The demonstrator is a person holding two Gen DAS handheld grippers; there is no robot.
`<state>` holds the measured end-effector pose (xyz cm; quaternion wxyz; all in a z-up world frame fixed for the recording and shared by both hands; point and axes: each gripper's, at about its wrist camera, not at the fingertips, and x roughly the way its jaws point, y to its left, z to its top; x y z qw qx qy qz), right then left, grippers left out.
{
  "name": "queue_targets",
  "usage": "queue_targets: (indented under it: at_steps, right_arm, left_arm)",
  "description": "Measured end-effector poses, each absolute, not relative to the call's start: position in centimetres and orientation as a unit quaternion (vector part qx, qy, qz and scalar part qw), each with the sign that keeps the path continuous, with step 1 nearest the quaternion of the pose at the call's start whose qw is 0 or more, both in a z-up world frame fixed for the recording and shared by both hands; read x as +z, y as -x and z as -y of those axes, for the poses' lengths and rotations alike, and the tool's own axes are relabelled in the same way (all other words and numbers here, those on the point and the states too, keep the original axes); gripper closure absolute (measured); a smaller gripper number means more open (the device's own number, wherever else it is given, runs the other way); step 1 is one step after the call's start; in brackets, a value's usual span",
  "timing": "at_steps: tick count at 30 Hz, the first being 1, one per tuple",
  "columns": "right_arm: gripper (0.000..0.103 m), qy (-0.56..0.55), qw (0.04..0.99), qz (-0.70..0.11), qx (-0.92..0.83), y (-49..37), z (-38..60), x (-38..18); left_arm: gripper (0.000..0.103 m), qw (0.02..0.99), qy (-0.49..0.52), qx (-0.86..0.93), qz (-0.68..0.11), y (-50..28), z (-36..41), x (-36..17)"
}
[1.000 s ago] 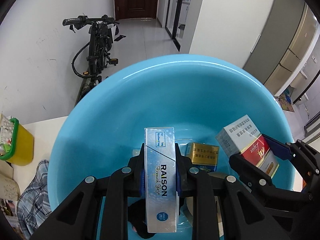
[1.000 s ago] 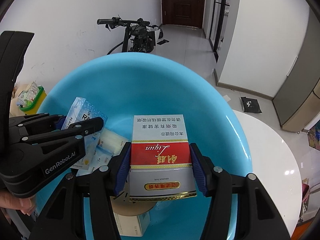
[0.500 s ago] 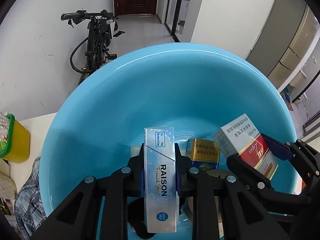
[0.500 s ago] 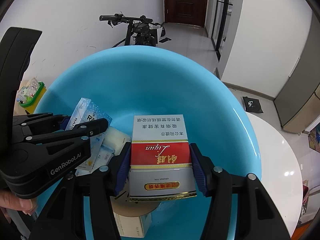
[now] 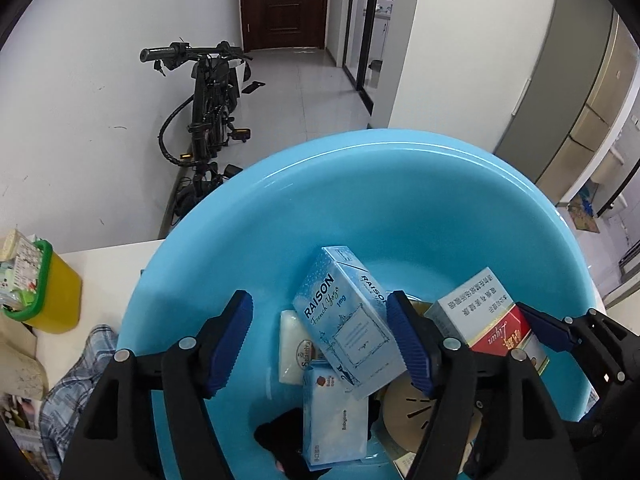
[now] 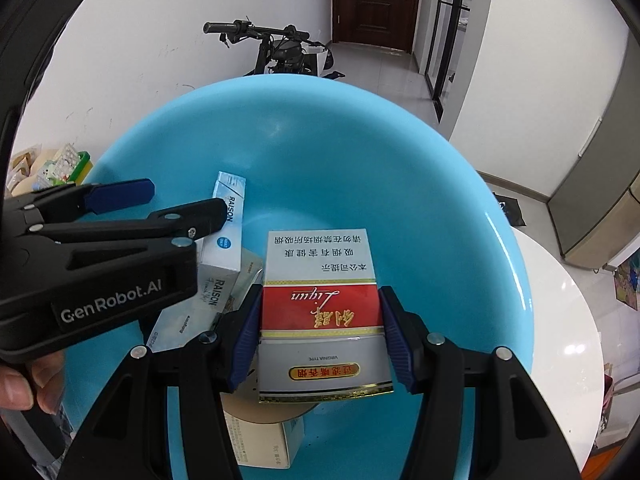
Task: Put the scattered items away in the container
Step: 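Open both grippers to drop the boxes into the basin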
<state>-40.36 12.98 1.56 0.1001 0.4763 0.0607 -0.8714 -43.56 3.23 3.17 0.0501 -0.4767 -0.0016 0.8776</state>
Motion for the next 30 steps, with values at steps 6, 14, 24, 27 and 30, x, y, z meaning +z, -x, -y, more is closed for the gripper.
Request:
queue_targets:
  at_steps: [6, 14, 24, 27, 30]
  right_arm:
    - [0.048, -0.478, 0.103, -0.066, -0.87, 40.0, -12.5, 1.3]
    - [0.048, -0.473, 0.108, -0.058, -0.873, 39.7, -12.4, 1.8]
    - [0.048, -0.472, 0.112, -0.054, -0.873, 39.5, -11.9, 2.2]
    - [0.047, -0.475, 0.109, -0.055, -0.872, 39.5, -11.9, 2.0]
    - [0.047, -0.478, 0.105, -0.054, -0.87, 39.5, -12.1, 1.7]
  left_arm:
    - [0.03, 0.041, 0.477, 0.878, -0.003, 43.4, -3.3, 3.5]
    - [0.03, 0.037, 0.47, 0.882, -0.005, 42.7, -3.3, 4.1]
    - [0.03, 0.032, 0.468, 0.883, -0.007, 41.7, -2.7, 4.9]
    - [0.03, 0.035, 0.467, 0.883, -0.012, 41.4, -2.7, 4.9]
    - [0.03, 0.031, 0.469, 0.883, -0.013, 41.2, -2.6, 4.9]
